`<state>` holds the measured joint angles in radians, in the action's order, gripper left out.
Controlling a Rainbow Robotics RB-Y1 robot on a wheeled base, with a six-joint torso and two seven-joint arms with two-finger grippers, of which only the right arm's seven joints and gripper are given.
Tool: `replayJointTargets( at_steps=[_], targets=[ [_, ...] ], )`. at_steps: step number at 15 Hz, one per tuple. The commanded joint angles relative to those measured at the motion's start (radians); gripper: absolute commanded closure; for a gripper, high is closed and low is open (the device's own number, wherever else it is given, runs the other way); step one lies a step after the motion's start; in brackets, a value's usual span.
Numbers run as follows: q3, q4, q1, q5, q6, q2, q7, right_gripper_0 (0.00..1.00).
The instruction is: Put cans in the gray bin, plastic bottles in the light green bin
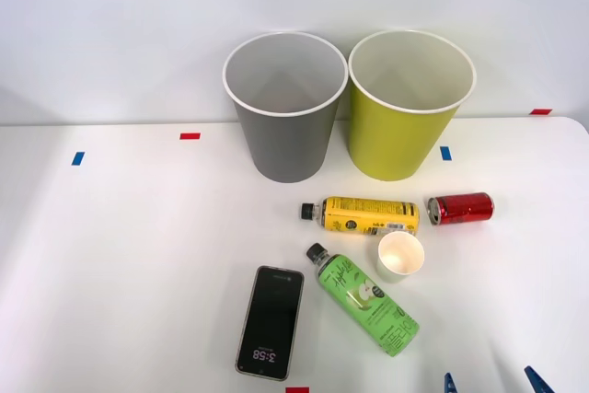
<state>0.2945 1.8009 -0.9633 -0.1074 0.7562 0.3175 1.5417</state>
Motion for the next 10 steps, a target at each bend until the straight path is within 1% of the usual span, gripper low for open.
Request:
replayJointTargets(
  at_steps=[1, 10],
  targets=[
    [0.0, 0.0, 0.0, 0.0, 0.0, 0.0, 0.0, 0.0],
    [0.0, 0.0, 0.0, 0.0, 0.0, 0.0, 0.0, 0.0]
  ],
)
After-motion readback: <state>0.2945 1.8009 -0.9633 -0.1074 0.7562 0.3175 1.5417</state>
